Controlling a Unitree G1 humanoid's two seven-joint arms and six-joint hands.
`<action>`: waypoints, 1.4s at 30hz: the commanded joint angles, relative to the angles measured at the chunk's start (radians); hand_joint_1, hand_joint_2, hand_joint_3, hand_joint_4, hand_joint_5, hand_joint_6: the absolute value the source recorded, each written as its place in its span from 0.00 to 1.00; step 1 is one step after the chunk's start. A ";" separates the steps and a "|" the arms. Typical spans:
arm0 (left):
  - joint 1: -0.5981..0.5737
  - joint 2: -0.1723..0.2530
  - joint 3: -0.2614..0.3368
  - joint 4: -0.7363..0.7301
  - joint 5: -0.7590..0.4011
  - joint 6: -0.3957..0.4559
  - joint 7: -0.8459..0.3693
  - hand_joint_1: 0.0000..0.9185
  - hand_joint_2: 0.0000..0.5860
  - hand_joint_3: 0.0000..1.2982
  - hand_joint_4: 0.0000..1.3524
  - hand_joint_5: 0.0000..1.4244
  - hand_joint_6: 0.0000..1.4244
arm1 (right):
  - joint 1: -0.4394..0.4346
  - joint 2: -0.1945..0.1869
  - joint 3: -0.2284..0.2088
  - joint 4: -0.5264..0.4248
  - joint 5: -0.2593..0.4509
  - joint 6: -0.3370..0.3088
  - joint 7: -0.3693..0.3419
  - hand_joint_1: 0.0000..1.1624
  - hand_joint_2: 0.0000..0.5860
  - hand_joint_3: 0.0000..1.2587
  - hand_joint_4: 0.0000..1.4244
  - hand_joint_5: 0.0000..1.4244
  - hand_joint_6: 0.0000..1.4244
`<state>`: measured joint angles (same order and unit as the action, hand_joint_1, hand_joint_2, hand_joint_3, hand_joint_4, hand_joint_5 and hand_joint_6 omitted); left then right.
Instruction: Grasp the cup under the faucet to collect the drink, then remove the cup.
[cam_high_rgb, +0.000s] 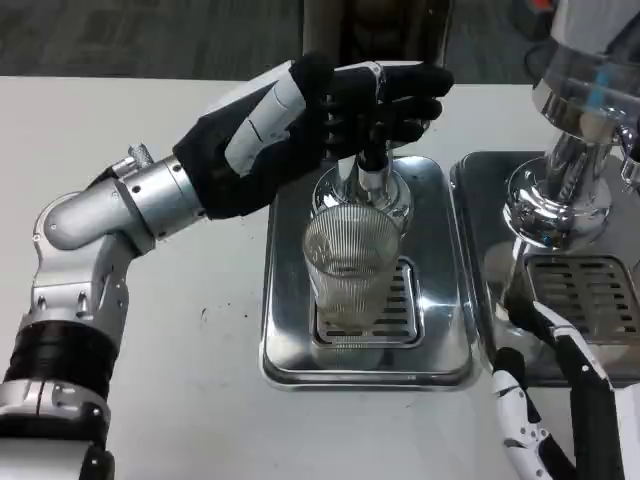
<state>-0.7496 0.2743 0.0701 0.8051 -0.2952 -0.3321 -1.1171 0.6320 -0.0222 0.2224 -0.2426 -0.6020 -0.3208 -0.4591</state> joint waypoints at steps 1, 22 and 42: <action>0.019 0.001 -0.035 -0.001 0.043 -0.053 -0.010 0.00 0.15 0.19 0.07 0.07 0.09 | 0.002 -0.005 -0.001 -0.011 0.004 -0.007 0.004 0.27 0.73 0.23 0.20 0.15 0.09; 0.085 0.028 -0.101 -0.050 0.089 -0.286 0.000 0.00 0.16 0.21 0.09 0.08 0.08 | -0.008 -0.013 -0.006 -0.011 0.038 -0.010 0.032 0.27 0.73 0.23 0.20 0.15 0.09; 0.118 0.078 -0.171 -0.071 0.156 -0.438 0.102 0.00 0.16 0.20 0.09 0.08 0.09 | -0.037 -0.031 -0.013 -0.019 0.059 -0.006 0.082 0.29 0.63 0.19 0.16 0.14 0.09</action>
<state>-0.6606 0.3483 -0.0691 0.7363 -0.1815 -0.7484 -0.9936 0.5937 -0.0505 0.2119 -0.2492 -0.5524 -0.3208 -0.3852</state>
